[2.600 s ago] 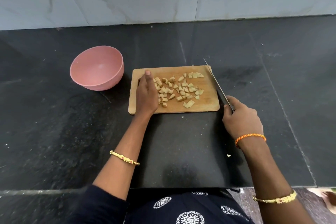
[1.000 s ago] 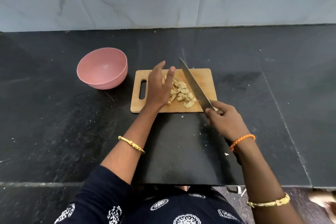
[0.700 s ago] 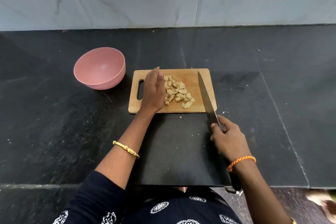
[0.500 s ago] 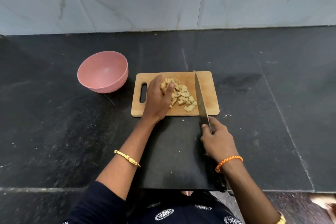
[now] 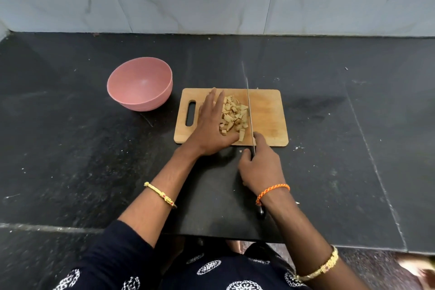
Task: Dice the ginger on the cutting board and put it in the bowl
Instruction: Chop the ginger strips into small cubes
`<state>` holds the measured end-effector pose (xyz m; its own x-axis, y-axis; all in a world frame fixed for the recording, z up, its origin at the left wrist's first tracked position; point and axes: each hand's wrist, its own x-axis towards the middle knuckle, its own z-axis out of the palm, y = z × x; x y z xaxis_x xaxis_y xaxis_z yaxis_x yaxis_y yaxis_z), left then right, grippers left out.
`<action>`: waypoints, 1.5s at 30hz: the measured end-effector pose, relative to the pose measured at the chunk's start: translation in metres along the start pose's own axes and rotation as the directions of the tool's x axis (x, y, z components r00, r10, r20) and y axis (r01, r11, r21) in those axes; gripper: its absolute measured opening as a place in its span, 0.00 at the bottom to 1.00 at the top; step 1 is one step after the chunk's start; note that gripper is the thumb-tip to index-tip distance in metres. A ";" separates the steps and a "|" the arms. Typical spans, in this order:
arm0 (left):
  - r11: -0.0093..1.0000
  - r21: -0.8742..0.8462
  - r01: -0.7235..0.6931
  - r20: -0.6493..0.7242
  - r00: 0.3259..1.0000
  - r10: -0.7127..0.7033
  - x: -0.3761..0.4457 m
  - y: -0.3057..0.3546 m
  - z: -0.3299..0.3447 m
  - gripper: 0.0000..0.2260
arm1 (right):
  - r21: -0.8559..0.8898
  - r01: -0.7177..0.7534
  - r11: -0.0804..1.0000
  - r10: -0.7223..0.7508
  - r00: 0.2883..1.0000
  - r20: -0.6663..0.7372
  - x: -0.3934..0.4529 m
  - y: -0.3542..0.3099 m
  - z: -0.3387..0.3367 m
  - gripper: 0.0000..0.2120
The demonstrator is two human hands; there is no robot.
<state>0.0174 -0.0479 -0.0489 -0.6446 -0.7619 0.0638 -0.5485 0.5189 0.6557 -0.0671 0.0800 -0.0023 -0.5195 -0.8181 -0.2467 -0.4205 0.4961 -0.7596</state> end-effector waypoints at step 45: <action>0.810 -0.576 0.113 -0.306 0.889 -0.342 0.029 -0.002 -0.004 0.21 | -0.249 -0.181 0.952 0.079 0.926 -0.368 0.058 0.073 -0.068 0.12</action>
<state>0.0019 -0.0731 -0.0450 -0.2222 -0.9729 0.0632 -0.2104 0.1111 0.9713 -0.1781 0.0888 -0.0312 -0.7886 -0.6113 -0.0673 -0.4915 0.6923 -0.5284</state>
